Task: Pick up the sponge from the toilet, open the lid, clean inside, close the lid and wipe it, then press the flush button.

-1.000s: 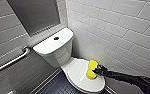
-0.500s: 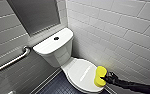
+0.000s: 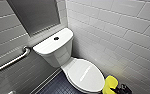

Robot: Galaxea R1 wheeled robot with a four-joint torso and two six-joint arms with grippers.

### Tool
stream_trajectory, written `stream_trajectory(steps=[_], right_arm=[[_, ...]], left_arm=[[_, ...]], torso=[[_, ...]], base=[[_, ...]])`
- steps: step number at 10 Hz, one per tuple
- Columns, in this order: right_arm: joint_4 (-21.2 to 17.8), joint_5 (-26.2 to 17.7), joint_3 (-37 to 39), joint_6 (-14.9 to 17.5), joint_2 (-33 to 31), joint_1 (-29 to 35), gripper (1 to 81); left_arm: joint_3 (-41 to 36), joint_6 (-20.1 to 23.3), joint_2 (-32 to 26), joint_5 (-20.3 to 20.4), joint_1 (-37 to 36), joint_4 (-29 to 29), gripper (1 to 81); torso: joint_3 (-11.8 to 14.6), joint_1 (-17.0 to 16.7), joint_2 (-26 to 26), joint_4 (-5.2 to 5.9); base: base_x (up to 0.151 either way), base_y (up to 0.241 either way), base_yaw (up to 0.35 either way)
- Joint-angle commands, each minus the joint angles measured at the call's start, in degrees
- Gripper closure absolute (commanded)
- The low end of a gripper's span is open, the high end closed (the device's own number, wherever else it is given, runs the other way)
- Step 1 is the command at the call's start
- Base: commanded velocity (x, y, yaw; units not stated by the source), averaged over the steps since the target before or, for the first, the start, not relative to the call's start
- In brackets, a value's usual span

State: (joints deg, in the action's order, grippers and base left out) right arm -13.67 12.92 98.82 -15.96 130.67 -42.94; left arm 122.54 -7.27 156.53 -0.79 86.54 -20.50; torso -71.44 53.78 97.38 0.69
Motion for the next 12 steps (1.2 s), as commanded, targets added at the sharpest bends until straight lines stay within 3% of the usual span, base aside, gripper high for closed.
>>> stream_trajectory(steps=[1, 4, 7, 8, 10, 11, 12], right_arm=[[0.9, 1.6, -15.9, 0.2, -14.6, 0.3, 81.1], [2.3, 1.8, -24.6, 0.2, -21.2, 2.9, 81.1], [1.4, 0.5, -26.0, -0.5, -19.7, 10.2, 81.1], [0.1, -1.7, -26.1, -0.6, -18.0, 11.9, 81.1], [-0.8, -2.6, -24.2, -0.5, -14.5, 13.2, 81.1], [-0.7, -2.7, -22.5, -0.5, -12.4, 13.4, 81.1], [-0.6, -3.5, -20.0, -0.4, -9.9, 14.2, 81.1]], left_arm=[[-1.7, 0.4, -0.2, -4.3, 1.3, 0.3, 1.0], [-1.8, 0.4, 0.1, -4.3, 1.0, 0.0, 1.0], [-1.8, 0.4, 0.4, -4.3, 1.0, -0.1, 1.0], [-1.8, 0.4, 0.4, -4.3, 1.0, -0.1, 1.0], [-1.8, 0.4, 0.4, -4.3, 1.0, -0.1, 1.0], [-1.8, 0.4, 0.2, -4.3, 1.0, 0.0, 1.0], [-1.8, 0.4, 0.1, -4.3, 0.9, 0.1, 1.0]], torso=[[0.0, 0.0, 0.0, 0.00], [0.0, 0.0, 0.0, 0.00], [0.0, 0.0, 0.0, 0.00], [4.0, 0.0, 0.0, 4.15], [5.4, 0.0, 0.0, 5.81], [2.6, 0.0, 0.0, 2.90], [3.7, 0.0, 0.0, 4.41]], base=[[0.000, 0.000, 0.000], [0.000, 0.000, 0.000], [0.000, 0.000, 0.000], [0.000, 0.000, 0.000], [0.000, 0.000, 0.000], [0.000, 0.000, 0.000], [0.000, 0.000, 0.000]])
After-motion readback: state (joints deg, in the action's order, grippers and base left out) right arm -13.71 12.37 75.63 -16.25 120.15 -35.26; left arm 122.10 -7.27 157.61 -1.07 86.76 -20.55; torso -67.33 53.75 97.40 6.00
